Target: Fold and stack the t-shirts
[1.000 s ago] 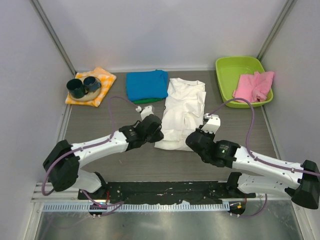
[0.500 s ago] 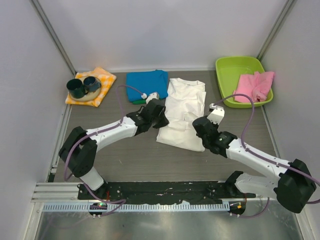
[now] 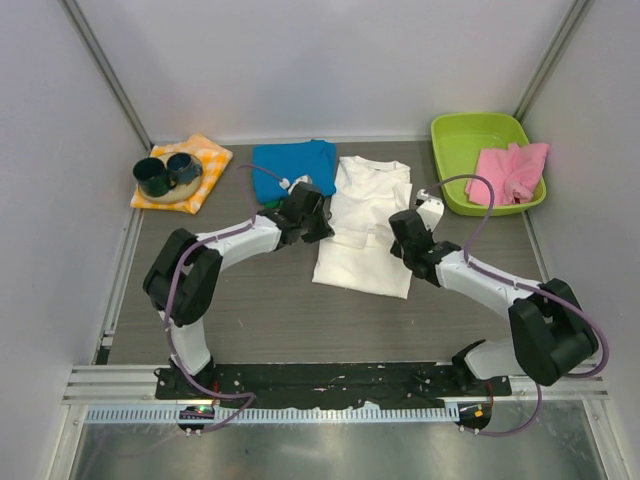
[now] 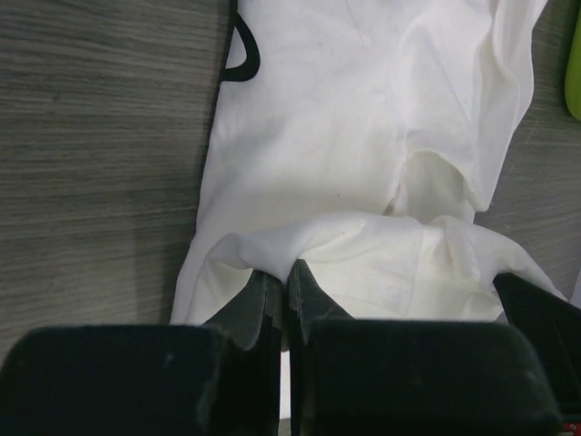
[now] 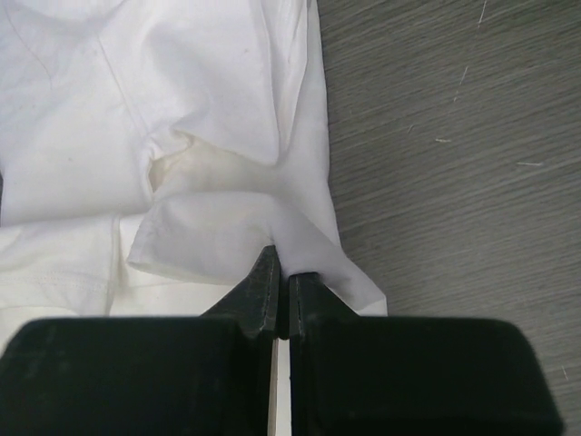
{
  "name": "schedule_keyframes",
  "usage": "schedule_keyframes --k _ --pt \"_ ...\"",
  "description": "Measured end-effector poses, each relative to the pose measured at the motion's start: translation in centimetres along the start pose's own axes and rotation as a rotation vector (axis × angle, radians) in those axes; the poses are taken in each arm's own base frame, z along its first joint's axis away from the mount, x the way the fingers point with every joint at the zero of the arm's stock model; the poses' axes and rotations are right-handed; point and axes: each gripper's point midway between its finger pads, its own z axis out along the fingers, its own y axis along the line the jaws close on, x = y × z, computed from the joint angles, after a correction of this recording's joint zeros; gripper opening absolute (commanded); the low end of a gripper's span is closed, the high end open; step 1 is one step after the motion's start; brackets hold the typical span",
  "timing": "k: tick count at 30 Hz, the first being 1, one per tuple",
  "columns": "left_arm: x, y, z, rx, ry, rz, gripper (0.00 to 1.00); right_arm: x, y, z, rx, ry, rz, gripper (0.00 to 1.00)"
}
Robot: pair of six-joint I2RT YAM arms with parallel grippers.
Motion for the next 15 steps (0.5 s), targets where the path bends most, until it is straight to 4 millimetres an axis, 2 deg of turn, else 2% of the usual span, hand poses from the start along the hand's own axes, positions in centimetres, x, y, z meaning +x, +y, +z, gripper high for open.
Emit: schedule_keyframes --k 3,4,5,7,8,10,11,12,14,15 --pt "-0.3 0.6 1.6 -0.010 0.014 -0.014 0.02 -0.2 0.0 1.4 0.007 0.017 0.007 0.01" --pt "-0.5 0.6 2.1 -0.009 0.019 -0.018 0.09 -0.4 0.1 2.0 0.010 0.021 0.012 0.01" --pt "-0.8 0.6 2.6 -0.005 0.022 -0.022 0.30 -0.5 0.1 2.6 0.016 0.026 0.017 0.12" --pt "-1.4 0.5 3.6 0.000 0.024 -0.021 0.50 -0.8 0.0 3.7 0.027 0.034 0.025 0.32" --pt "-2.1 0.3 4.2 0.008 0.019 -0.024 0.76 -0.9 0.0 4.3 0.034 0.038 0.031 0.55" --pt "-3.4 -0.3 5.2 0.026 0.011 -0.027 0.99 -1.6 0.1 5.8 0.049 0.046 0.043 0.85" --pt "-4.6 -0.9 5.8 0.043 0.002 -0.037 1.00 -2.3 0.4 6.7 0.050 0.048 0.046 0.95" --pt "-5.8 -1.4 6.3 0.057 -0.006 -0.043 1.00 -2.9 0.7 7.5 0.055 0.051 0.047 0.96" --pt "-8.7 -2.8 7.2 0.096 -0.035 -0.057 1.00 -5.4 2.3 9.6 0.041 0.032 0.052 0.96" --pt "-10.8 -3.8 7.5 0.118 -0.053 -0.066 1.00 -6.8 3.2 10.6 0.031 0.018 0.054 0.97"
